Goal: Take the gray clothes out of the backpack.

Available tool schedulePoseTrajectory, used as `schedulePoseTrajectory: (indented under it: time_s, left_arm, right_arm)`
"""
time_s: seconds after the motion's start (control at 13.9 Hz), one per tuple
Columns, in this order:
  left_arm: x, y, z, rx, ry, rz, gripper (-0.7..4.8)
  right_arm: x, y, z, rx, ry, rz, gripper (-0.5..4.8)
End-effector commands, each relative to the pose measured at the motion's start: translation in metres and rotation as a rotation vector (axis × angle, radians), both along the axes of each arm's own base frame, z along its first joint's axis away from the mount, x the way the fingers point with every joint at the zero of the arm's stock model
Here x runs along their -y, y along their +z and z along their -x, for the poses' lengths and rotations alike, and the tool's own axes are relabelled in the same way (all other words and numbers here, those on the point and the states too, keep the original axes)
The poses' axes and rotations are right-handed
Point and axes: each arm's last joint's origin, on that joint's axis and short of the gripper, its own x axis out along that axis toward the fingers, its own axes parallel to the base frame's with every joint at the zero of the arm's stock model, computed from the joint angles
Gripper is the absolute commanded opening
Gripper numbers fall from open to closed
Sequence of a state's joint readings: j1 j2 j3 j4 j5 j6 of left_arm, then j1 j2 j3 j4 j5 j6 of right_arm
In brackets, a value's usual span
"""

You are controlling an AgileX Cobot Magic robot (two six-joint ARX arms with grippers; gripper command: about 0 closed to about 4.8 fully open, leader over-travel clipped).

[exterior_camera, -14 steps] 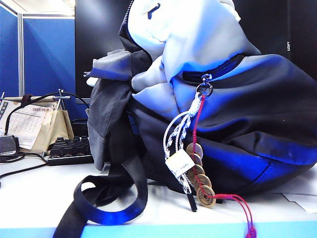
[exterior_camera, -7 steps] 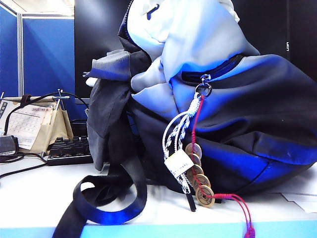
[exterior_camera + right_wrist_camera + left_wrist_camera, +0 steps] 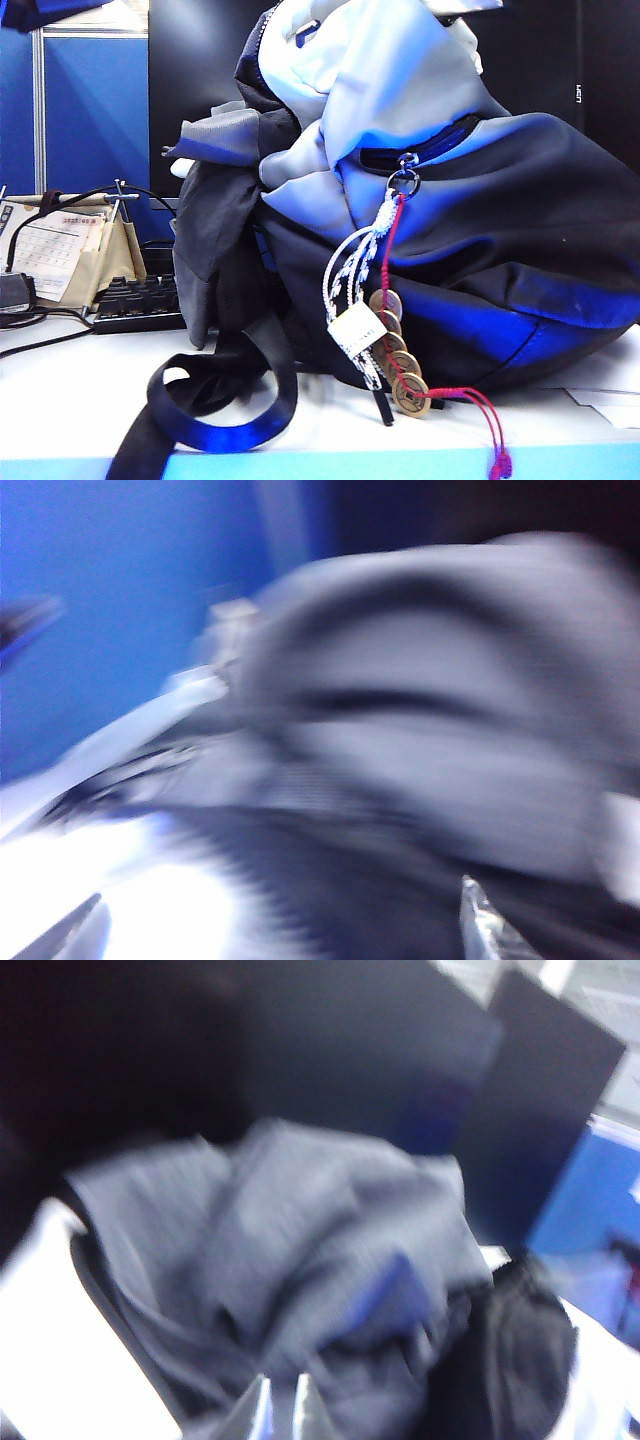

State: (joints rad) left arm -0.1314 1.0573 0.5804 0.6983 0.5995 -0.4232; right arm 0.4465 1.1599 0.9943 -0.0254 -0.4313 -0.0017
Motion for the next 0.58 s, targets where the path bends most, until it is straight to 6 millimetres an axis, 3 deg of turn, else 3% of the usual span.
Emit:
schedulePoseTrajectory:
  time_s: [0.07, 0.22, 0.36, 0.43, 0.58]
  left_arm:
    - [0.002, 0.005, 0.001, 0.042, -0.003, 0.004, 0.49]
    - [0.003, 0.005, 0.001, 0.040, -0.007, 0.008, 0.49]
    - [0.007, 0.006, 0.003, 0.035, -0.028, 0.017, 0.49]
    - [0.011, 0.006, 0.003, 0.036, -0.033, 0.020, 0.49]
    - [0.020, 0.006, 0.005, 0.062, -0.027, 0.003, 0.49]
  right_arm:
    - [-0.010, -0.001, -0.001, 0.057, -0.006, 0.056, 4.79]
    - [-0.010, -0.005, -0.005, 0.077, -0.087, 0.103, 4.79]
    - [-0.012, -0.003, -0.012, 0.126, -0.142, 0.087, 2.44]
    - [-0.012, 0.000, -0.013, 0.155, -0.171, 0.075, 1.81]
    - [-0.013, 0.002, -0.015, 0.180, -0.188, 0.059, -0.11]
